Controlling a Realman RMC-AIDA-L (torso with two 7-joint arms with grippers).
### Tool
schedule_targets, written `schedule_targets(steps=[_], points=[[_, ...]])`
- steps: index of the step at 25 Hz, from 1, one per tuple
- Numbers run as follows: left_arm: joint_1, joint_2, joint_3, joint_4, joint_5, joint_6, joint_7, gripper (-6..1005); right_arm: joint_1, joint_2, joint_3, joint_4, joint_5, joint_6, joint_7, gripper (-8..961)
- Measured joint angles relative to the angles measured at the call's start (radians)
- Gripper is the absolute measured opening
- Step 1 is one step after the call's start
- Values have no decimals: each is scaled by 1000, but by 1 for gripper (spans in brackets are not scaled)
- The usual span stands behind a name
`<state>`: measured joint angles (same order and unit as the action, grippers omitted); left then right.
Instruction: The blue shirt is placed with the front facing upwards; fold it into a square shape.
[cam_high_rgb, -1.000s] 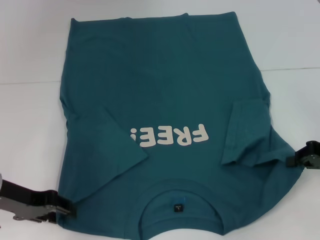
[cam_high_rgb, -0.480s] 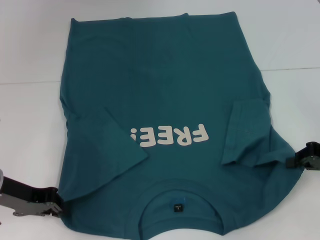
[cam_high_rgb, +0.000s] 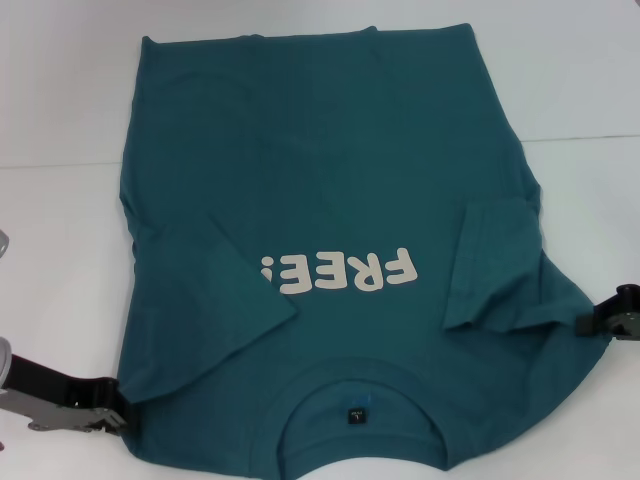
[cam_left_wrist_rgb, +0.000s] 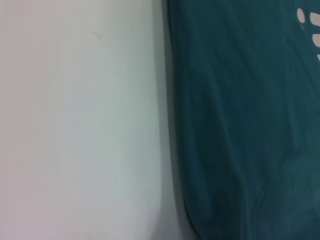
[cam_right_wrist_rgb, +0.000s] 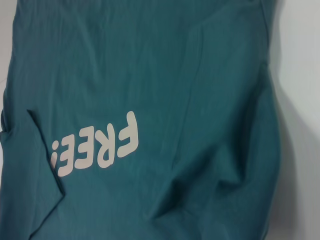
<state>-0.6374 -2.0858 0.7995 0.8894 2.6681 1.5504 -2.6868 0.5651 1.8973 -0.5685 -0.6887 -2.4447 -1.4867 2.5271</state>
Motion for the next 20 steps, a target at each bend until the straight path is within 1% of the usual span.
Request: schedule_targets(steps=[2, 7, 15, 20], points=[[5, -2, -1, 6, -3, 0, 15, 93, -4, -2, 7, 0, 7, -2, -12, 35], [21, -14, -9, 46, -7, -4, 35, 91, -16, -5, 27, -11, 30, -10, -32, 35], [22, -23, -2, 49, -3, -20, 43, 80, -18, -4, 29, -12, 31, -11, -35, 35], [19, -24, 3, 47, -1, -26, 45, 62, -17, -5, 29, -12, 31, -10, -36, 35]])
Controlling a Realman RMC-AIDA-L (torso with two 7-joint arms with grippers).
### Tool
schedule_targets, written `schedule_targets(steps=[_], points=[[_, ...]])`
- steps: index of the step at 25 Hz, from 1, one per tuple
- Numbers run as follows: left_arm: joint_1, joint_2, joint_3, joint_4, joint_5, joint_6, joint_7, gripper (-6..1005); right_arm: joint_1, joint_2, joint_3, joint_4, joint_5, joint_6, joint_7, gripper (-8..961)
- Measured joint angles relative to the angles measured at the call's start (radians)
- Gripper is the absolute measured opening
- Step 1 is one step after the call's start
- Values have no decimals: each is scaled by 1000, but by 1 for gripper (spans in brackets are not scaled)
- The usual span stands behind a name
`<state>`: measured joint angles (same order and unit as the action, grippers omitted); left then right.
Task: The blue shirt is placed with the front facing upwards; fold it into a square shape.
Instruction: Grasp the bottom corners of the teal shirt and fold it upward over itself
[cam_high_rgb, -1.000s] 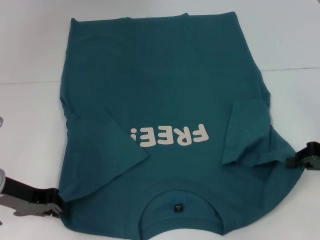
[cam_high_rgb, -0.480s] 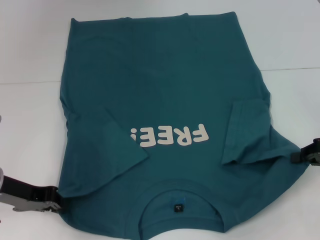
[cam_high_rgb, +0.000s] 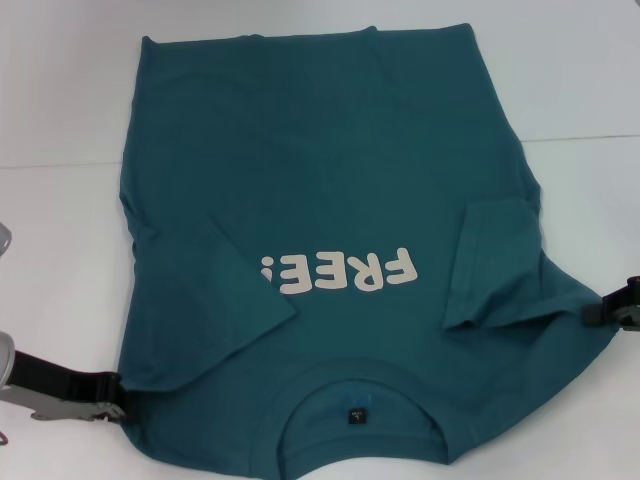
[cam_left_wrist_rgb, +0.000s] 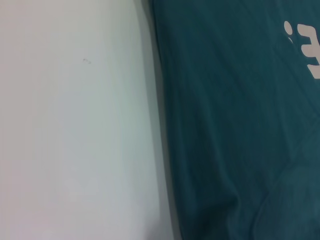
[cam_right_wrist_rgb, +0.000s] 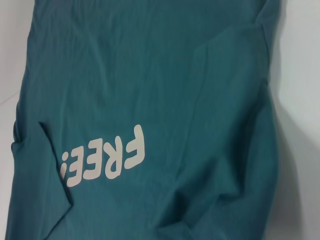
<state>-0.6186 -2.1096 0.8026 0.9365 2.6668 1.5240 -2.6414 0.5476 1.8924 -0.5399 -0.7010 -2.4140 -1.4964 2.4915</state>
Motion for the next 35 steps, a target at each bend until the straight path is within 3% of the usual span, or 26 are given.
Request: schedule_targets(steps=[14, 24, 35], points=[[-10, 4, -4, 5, -9, 13, 25, 40, 1, -2, 5, -6, 9, -5, -46, 34], [49, -9, -16, 22, -76, -3, 151, 41, -79, 11, 50, -68, 155, -49, -202, 34], [125, -30, -83, 11, -213, -22, 388, 40, -137, 67, 93, -72, 203, -59, -441, 34]])
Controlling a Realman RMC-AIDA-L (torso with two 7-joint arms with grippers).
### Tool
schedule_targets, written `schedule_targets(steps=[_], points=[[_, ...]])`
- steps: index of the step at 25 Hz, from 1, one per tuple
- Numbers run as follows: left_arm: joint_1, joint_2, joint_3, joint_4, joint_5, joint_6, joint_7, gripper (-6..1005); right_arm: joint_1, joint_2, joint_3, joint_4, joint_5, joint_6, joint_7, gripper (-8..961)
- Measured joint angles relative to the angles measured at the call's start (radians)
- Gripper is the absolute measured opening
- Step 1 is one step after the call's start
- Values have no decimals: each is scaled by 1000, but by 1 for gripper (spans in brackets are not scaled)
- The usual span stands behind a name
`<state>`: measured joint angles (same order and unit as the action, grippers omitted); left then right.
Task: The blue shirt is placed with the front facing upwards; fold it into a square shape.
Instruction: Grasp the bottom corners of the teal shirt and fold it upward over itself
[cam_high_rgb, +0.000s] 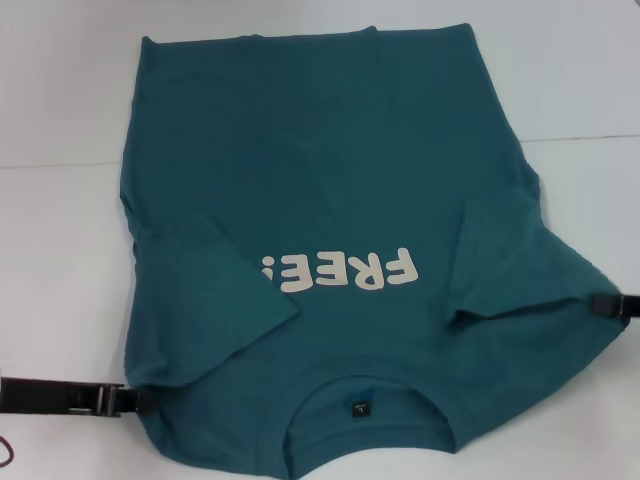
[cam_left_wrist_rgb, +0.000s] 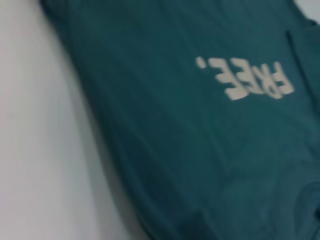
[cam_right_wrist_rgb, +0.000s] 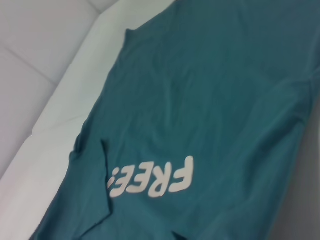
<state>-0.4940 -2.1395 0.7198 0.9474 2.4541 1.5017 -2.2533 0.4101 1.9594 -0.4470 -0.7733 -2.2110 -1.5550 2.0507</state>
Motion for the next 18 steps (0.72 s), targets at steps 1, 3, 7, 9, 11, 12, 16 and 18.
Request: schedule_targets(steps=[1, 3, 7, 9, 11, 12, 16, 18], points=[[5, -1, -6, -3, -13, 1, 27, 40, -2, 6, 3, 0, 0, -2, -26, 34], [12, -4, -12, -8, -29, 2, 60, 40, -4, 21, 15, -1, 1, -8, -88, 34], [51, -14, -44, -43, -117, 2, 245, 41, -11, 46, 63, -2, 1, -20, -241, 34], [58, -14, -59, -70, -141, 3, 315, 41, -14, 56, 100, -3, 4, -33, -320, 34], [60, -14, -85, -97, -155, 5, 384, 40, -21, 63, 139, 1, 14, -46, -392, 34], [61, -14, -98, -109, -158, 6, 408, 40, -26, 66, 156, 3, 24, -51, -427, 34], [62, -9, -173, -153, -162, 27, 509, 38, -51, 70, 174, 7, 67, -59, -502, 34], [63, -5, -212, -169, -171, 53, 559, 38, -60, 69, 175, 8, 80, -60, -512, 34]])
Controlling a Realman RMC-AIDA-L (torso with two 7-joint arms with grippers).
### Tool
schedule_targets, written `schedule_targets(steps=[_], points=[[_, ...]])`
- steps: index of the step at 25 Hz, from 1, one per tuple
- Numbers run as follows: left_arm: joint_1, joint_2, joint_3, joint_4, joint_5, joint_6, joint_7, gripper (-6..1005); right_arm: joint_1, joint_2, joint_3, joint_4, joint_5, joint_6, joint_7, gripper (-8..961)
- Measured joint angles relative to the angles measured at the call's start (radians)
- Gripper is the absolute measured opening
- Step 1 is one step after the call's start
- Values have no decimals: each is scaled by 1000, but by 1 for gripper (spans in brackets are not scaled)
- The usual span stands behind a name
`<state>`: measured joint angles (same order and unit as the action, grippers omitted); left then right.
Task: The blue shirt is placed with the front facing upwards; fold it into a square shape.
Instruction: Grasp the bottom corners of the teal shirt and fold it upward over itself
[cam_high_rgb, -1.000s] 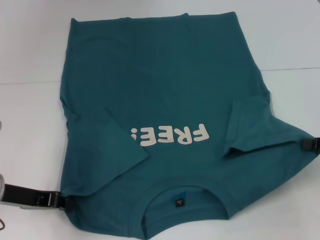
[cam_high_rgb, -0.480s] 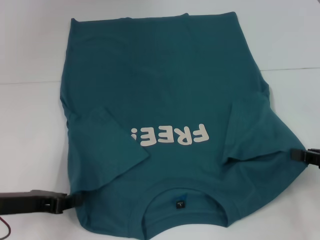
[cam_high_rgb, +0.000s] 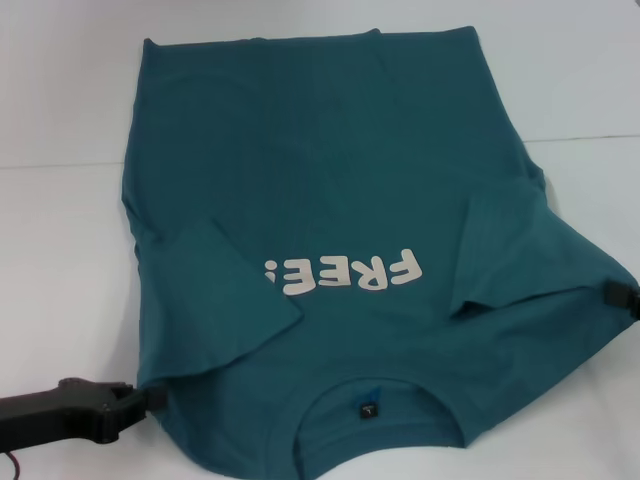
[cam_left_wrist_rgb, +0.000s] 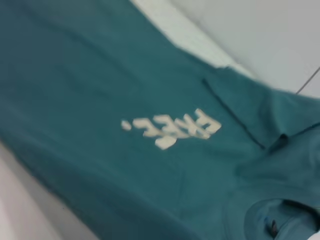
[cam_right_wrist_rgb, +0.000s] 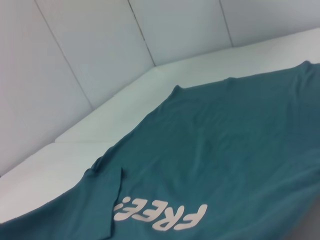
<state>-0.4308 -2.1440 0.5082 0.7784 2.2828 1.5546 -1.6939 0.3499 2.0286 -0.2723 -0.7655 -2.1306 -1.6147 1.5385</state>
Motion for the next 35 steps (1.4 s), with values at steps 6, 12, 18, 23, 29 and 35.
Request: schedule_targets(steps=[6, 12, 18, 23, 29, 35], points=[[15, 7, -57, -19, -27, 62, 96, 38, -18, 1, 2, 15, 13, -4, -42, 34], [41, 7, -99, -24, -37, 127, 186, 38, -33, 8, 14, 15, 28, -50, -86, 34], [69, 13, -179, -33, -41, 210, 289, 38, -64, 8, 50, 15, 60, -102, -139, 34], [89, 13, -188, -34, -36, 244, 338, 38, -95, 16, 63, 15, 61, -124, -174, 34], [125, 9, -201, -36, -36, 286, 398, 38, -151, 31, 65, 16, 62, -146, -230, 34], [162, 9, -239, -48, -31, 327, 477, 38, -205, 43, 72, 47, 61, -185, -324, 34]])
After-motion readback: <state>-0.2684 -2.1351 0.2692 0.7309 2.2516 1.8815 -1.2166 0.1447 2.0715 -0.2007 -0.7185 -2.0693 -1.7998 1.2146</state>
